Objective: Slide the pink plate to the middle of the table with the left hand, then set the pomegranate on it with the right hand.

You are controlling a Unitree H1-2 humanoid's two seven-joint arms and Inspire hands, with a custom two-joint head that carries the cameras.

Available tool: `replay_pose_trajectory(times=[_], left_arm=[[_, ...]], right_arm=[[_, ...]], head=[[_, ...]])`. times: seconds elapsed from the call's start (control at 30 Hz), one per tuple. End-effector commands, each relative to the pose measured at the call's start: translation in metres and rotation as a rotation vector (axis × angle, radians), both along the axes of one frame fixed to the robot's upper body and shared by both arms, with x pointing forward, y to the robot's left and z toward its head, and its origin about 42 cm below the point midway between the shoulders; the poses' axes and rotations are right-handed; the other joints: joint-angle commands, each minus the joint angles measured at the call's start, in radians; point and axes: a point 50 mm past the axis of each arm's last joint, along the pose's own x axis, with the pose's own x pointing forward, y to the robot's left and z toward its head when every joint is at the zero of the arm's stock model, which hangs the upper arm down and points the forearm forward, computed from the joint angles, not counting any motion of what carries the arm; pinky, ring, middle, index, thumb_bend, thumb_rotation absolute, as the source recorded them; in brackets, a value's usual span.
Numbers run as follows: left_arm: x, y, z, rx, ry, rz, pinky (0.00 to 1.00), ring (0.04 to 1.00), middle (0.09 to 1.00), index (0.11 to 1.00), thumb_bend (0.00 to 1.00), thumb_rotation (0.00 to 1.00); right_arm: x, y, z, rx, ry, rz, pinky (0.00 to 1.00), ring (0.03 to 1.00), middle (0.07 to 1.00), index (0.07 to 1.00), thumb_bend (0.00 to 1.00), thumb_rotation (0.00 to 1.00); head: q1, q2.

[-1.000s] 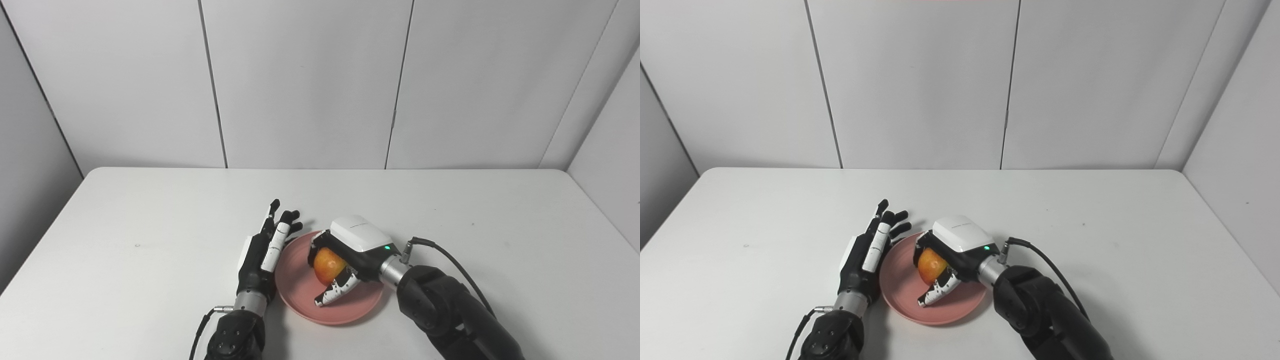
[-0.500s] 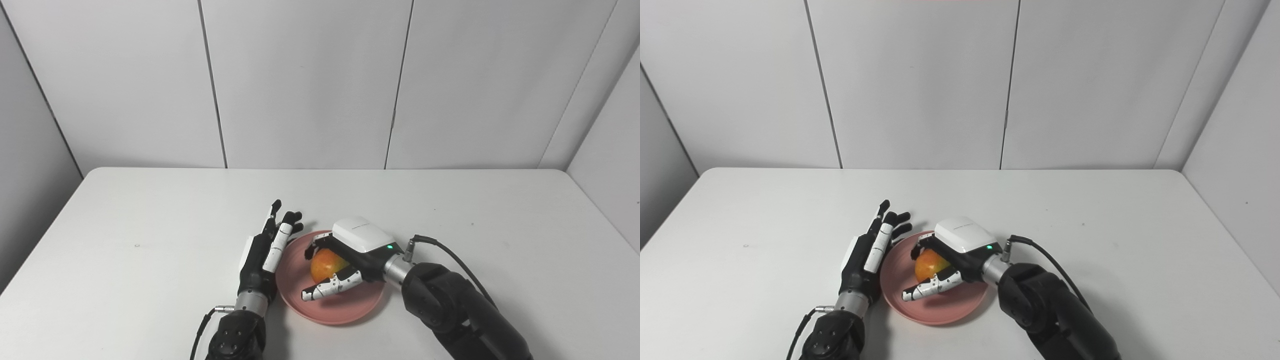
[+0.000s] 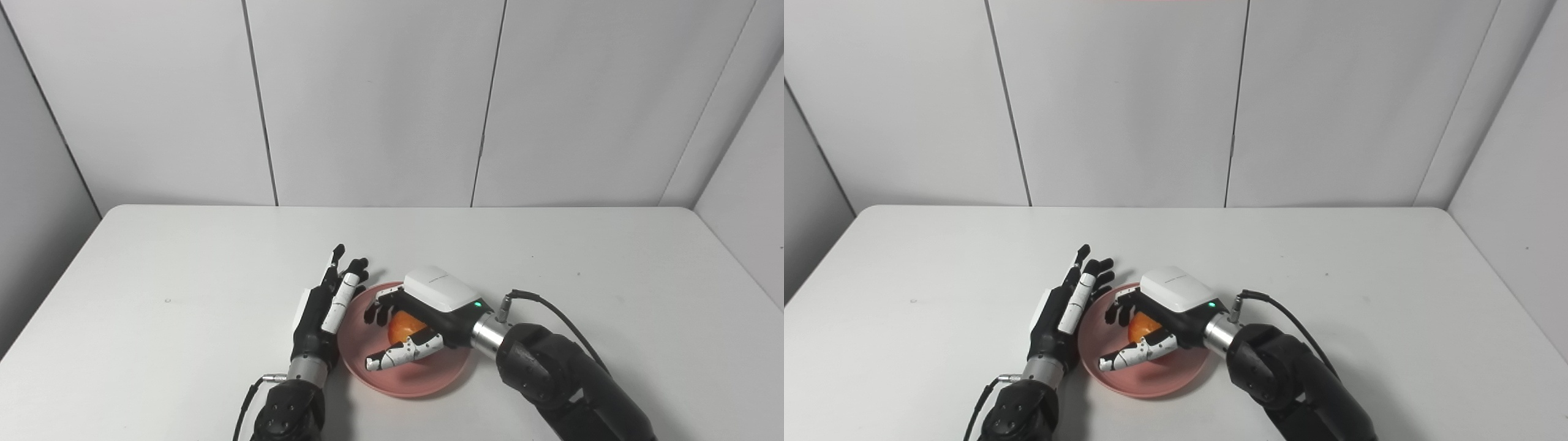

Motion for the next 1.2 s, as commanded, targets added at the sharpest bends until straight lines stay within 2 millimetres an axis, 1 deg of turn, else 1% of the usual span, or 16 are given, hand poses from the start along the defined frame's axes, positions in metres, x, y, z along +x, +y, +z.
replay_pose_trajectory(times=[0.0, 0.07, 0.13, 0.23, 0.3, 0.37, 0.43, 0.53, 0.57, 0.6, 0.63, 0.73, 0.9, 0.93, 1.03, 1.17], left_arm=[[0.004, -0.005, 0.008, -0.025, -0.030, -0.019, 0.87, 0.881, 0.872, 1.000, 0.75, 0.80], [0.004, -0.004, 0.007, -0.015, -0.033, -0.016, 0.85, 0.890, 0.905, 1.000, 0.76, 0.81], [0.005, -0.003, 0.007, 0.000, -0.028, -0.008, 0.84, 0.861, 0.902, 1.000, 0.80, 0.84], [0.007, -0.001, 0.009, -0.010, -0.034, 0.006, 0.80, 0.857, 0.891, 1.000, 0.82, 0.85], [0.007, -0.001, 0.010, -0.010, -0.045, 0.027, 0.80, 0.857, 0.894, 1.000, 0.83, 0.85], [0.008, 0.002, 0.012, 0.010, -0.092, 0.077, 0.88, 0.859, 0.931, 1.000, 0.85, 0.84], [0.008, 0.004, 0.014, 0.048, -0.139, 0.115, 0.98, 0.926, 0.979, 1.000, 0.84, 0.85], [0.009, 0.009, 0.017, 0.110, -0.190, 0.152, 1.00, 0.995, 0.999, 1.000, 0.82, 0.93], [0.010, 0.011, 0.018, 0.117, -0.207, 0.160, 1.00, 0.996, 0.999, 1.000, 0.82, 0.93], [0.011, 0.013, 0.018, 0.121, -0.218, 0.166, 1.00, 0.999, 1.000, 1.000, 0.82, 0.95], [0.012, 0.016, 0.019, 0.116, -0.231, 0.176, 1.00, 1.000, 1.000, 1.000, 0.82, 0.95], [0.016, 0.022, 0.020, 0.109, -0.253, 0.195, 1.00, 1.000, 1.000, 1.000, 0.84, 0.96], [0.022, 0.033, 0.022, 0.144, -0.263, 0.230, 1.00, 1.000, 1.000, 1.000, 0.85, 0.97], [0.023, 0.035, 0.023, 0.156, -0.263, 0.236, 1.00, 1.000, 1.000, 1.000, 0.83, 0.96], [0.027, 0.044, 0.023, 0.193, -0.214, 0.235, 1.00, 1.000, 1.000, 1.000, 0.85, 0.96], [0.032, 0.049, 0.023, 0.202, -0.148, 0.184, 1.00, 1.000, 1.000, 1.000, 0.92, 0.98]], right_arm=[[0.006, 0.001, 0.030, 0.098, -0.102, 0.038, 0.49, 0.563, 0.610, 0.617, 0.94, 0.93], [0.007, -0.002, 0.036, 0.167, -0.105, 0.033, 0.47, 0.542, 0.596, 0.631, 0.92, 0.92], [0.009, -0.006, 0.042, 0.258, -0.097, 0.014, 0.45, 0.533, 0.589, 0.620, 0.91, 0.92], [0.013, -0.014, 0.045, 0.439, -0.067, -0.046, 0.50, 0.576, 0.615, 0.622, 0.91, 0.98], [0.015, -0.019, 0.043, 0.562, -0.032, -0.080, 0.52, 0.586, 0.620, 0.627, 0.92, 0.99], [0.017, -0.026, 0.038, 0.764, 0.069, -0.142, 0.58, 0.652, 0.670, 0.661, 0.90, 0.99], [0.020, -0.034, 0.031, 0.921, 0.153, -0.199, 0.66, 0.758, 0.766, 0.725, 0.89, 0.97], [0.024, -0.042, 0.019, 1.045, 0.207, -0.270, 0.84, 0.871, 0.857, 0.816, 0.95, 0.99], [0.026, -0.046, 0.014, 1.098, 0.228, -0.303, 0.84, 0.874, 0.860, 0.819, 0.95, 1.00], [0.027, -0.048, 0.010, 1.135, 0.243, -0.326, 0.90, 0.899, 0.882, 0.840, 0.96, 1.00], [0.028, -0.051, 0.004, 1.176, 0.252, -0.365, 0.92, 0.908, 0.890, 0.847, 0.96, 1.00], [0.028, -0.057, -0.008, 1.244, 0.263, -0.443, 0.98, 0.953, 0.943, 0.898, 0.91, 1.00], [0.025, -0.062, -0.032, 1.311, 0.290, -0.564, 0.99, 0.968, 0.954, 0.910, 0.88, 1.00], [0.024, -0.062, -0.036, 1.312, 0.294, -0.583, 1.00, 0.991, 0.985, 0.952, 0.84, 1.00], [0.017, -0.064, -0.053, 1.303, 0.314, -0.646, 1.00, 0.997, 0.997, 0.967, 0.85, 1.00], [0.012, -0.064, -0.065, 1.342, 0.342, -0.693, 1.00, 1.000, 1.000, 0.999, 0.81, 1.00]], head=[[0.000, 0.000], [0.000, 0.000], [0.000, 0.000], [0.000, 0.000], [0.004, -0.001], [0.004, 0.000], [0.005, 0.001], [0.006, 0.004], [0.007, 0.004], [0.006, 0.005], [0.006, 0.006], [0.005, 0.006], [0.002, 0.007], [0.002, 0.007], [0.001, 0.010], [-0.003, 0.013]])
